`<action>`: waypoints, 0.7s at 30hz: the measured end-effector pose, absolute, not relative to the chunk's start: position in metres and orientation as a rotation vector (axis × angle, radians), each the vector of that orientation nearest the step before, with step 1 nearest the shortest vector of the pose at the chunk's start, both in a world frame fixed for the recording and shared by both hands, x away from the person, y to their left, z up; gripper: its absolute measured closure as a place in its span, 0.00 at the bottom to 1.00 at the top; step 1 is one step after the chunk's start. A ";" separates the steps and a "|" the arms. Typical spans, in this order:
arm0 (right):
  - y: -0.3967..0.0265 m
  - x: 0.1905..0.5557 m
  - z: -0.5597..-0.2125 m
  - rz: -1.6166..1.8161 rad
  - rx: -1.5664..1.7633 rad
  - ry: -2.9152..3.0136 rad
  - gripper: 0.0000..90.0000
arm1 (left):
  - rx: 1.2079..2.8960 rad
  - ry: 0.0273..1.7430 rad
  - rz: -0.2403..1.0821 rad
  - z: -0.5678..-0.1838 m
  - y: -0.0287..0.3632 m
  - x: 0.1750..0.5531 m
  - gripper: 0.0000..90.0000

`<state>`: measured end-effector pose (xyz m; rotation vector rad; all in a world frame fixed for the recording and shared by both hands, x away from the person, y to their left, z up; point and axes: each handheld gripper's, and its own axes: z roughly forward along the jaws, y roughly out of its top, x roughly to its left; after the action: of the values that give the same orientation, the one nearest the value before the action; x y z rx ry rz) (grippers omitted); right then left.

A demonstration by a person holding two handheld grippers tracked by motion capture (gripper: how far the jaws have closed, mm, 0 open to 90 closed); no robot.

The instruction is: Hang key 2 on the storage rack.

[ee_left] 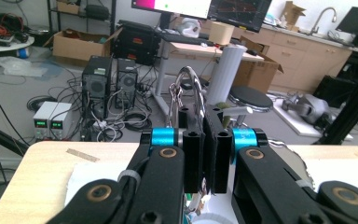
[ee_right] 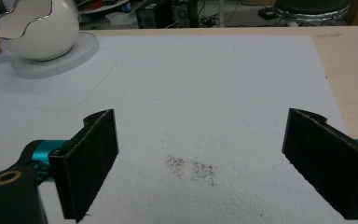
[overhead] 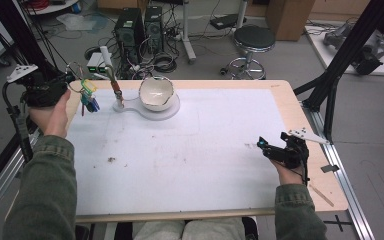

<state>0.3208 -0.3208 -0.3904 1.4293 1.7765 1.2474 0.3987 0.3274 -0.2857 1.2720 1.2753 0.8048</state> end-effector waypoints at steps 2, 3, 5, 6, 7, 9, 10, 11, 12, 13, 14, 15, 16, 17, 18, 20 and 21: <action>-0.322 0.321 -0.390 1.255 1.421 1.771 0.11 | 1.275 1.285 0.805 -0.286 0.327 0.403 0.96; -0.322 0.320 -0.390 1.260 1.424 1.773 0.11 | 1.278 1.287 0.806 -0.285 0.327 0.405 0.96; -0.322 0.320 -0.390 1.266 1.428 1.771 0.11 | 1.289 1.293 0.816 -0.284 0.326 0.409 0.96; -0.322 0.320 -0.390 1.267 1.427 1.770 0.11 | 1.290 1.291 0.819 -0.284 0.326 0.410 0.96; -0.323 0.320 -0.390 1.266 1.426 1.772 0.11 | 1.286 1.292 0.814 -0.284 0.325 0.412 0.96; -0.323 0.320 -0.390 1.268 1.427 1.771 0.11 | 1.294 1.294 0.809 -0.286 0.325 0.415 0.96; -0.323 0.320 -0.390 1.269 1.427 1.773 0.11 | 1.300 1.297 0.810 -0.287 0.324 0.417 0.96; -0.323 0.320 -0.391 1.271 1.427 1.774 0.11 | 1.302 1.297 0.809 -0.288 0.323 0.419 0.96; -0.323 0.320 -0.391 1.275 1.430 1.774 0.11 | 1.309 1.295 0.806 -0.289 0.322 0.421 0.96; -0.323 0.320 -0.391 1.277 1.429 1.777 0.11 | 1.314 1.296 0.803 -0.290 0.321 0.423 0.96; -0.323 0.320 -0.391 1.276 1.423 1.781 0.11 | 1.318 1.295 0.798 -0.292 0.321 0.425 0.96; -0.323 0.320 -0.391 1.276 1.427 1.782 0.11 | 1.327 1.294 0.794 -0.293 0.320 0.428 0.96; -0.323 0.320 -0.391 1.277 1.429 1.784 0.11 | 1.337 1.298 0.797 -0.294 0.320 0.430 0.96; -0.323 0.320 -0.392 1.277 1.428 1.785 0.11 | 1.341 1.297 0.795 -0.295 0.319 0.432 0.96; -0.323 0.320 -0.392 1.279 1.429 1.786 0.11 | 1.343 1.298 0.789 -0.296 0.318 0.434 0.96; -0.324 0.320 -0.392 1.279 1.427 1.786 0.11 | 1.352 1.297 0.790 -0.297 0.316 0.436 0.96; -0.324 0.319 -0.392 1.280 1.429 1.785 0.11 | 1.356 1.295 0.786 -0.298 0.315 0.438 0.96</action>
<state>0.3194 -0.3241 -0.3923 1.4293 1.7854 1.2804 0.4378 0.3155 -0.2980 1.3565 1.2952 0.7861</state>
